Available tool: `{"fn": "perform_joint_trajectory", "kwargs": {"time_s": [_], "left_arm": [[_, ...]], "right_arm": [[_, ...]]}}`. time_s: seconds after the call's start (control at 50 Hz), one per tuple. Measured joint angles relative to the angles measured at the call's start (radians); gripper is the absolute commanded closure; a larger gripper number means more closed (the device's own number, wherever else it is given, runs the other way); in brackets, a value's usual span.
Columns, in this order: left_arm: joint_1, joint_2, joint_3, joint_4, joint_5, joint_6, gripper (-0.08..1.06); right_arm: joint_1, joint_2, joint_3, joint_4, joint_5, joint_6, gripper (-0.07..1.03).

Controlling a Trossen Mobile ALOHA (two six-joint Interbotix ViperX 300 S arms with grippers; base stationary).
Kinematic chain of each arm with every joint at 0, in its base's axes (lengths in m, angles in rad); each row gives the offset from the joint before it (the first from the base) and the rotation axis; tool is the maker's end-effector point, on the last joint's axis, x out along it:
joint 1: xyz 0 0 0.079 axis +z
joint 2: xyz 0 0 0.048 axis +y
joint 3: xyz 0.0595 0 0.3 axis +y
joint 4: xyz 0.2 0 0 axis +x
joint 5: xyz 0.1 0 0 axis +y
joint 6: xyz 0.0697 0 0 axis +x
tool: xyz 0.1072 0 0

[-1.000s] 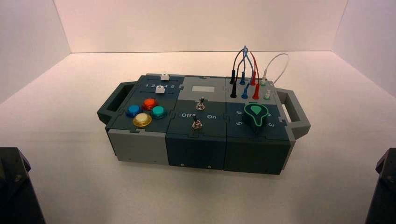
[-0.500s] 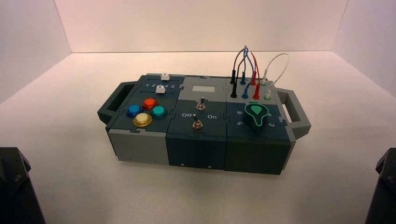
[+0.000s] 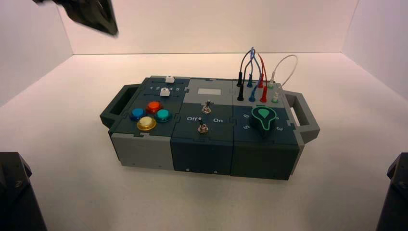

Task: Flip the bottom switch on with the right gripper.

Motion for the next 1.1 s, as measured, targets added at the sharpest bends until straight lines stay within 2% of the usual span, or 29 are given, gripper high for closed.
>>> {"fn": "perform_joint_trajectory", "kwargs": {"time_s": [0.06,0.08,0.1,0.14,0.18,0.2,0.22,0.28,0.3,0.32,0.36,0.4,0.44,0.46,0.5,0.52,0.56,0.86,1.1], "left_arm": [[0.003,0.049,-0.02,-0.017,0.032,-0.002,1.01],[0.003,0.052,-0.02,-0.018,0.035,-0.002,1.01],[0.003,0.071,-0.028,-0.025,0.044,-0.002,1.01],[0.002,0.087,-0.035,-0.029,0.054,-0.002,1.01],[-0.003,0.146,-0.055,-0.043,0.084,-0.003,1.01],[-0.005,0.161,-0.058,-0.044,0.089,-0.005,1.01],[-0.006,0.175,-0.061,-0.048,0.092,-0.006,1.01],[-0.006,0.218,-0.069,-0.054,0.098,-0.012,1.01],[-0.006,0.222,-0.069,-0.054,0.098,-0.012,1.01],[-0.006,0.245,-0.071,-0.055,0.1,-0.015,1.01],[-0.006,0.258,-0.072,-0.057,0.101,-0.015,1.01],[-0.006,0.285,-0.072,-0.057,0.103,-0.017,1.01],[-0.008,0.302,-0.072,-0.058,0.106,-0.023,1.01],[-0.008,0.308,-0.072,-0.057,0.106,-0.026,1.01],[-0.008,0.324,-0.072,-0.057,0.107,-0.034,1.01],[-0.006,0.33,-0.072,-0.057,0.107,-0.037,1.01],[-0.006,0.339,-0.072,-0.057,0.106,-0.041,1.01],[-0.006,0.419,-0.075,-0.057,0.086,-0.044,1.01],[-0.006,0.449,-0.075,-0.051,0.069,-0.043,1.01]], "right_arm": [[0.04,0.026,-0.009,0.043,0.029,0.015,0.99],[0.04,0.026,-0.009,0.043,0.029,0.015,0.99],[0.052,0.04,-0.014,0.071,0.043,0.021,0.99],[0.06,0.051,-0.017,0.091,0.051,0.025,0.99],[0.072,0.083,-0.026,0.166,0.071,0.026,0.99],[0.072,0.086,-0.026,0.173,0.074,0.028,0.99],[0.072,0.1,-0.029,0.215,0.08,0.028,0.99],[0.077,0.127,-0.035,0.288,0.086,0.028,0.99],[0.077,0.127,-0.035,0.288,0.086,0.028,0.99],[0.08,0.152,-0.038,0.331,0.087,0.028,0.99],[0.081,0.167,-0.04,0.354,0.087,0.028,0.99],[0.083,0.198,-0.043,0.402,0.091,0.029,0.99],[0.083,0.207,-0.043,0.422,0.092,0.029,0.99],[0.083,0.225,-0.046,0.456,0.095,0.029,0.99],[0.087,0.244,-0.048,0.491,0.095,0.029,0.99],[0.087,0.244,-0.048,0.491,0.095,0.029,0.99],[0.098,0.278,-0.057,0.538,0.094,0.029,0.99],[0.212,0.462,-0.141,0.618,0.077,0.029,0.99],[0.258,0.572,-0.169,0.66,0.063,0.031,0.99]]}}
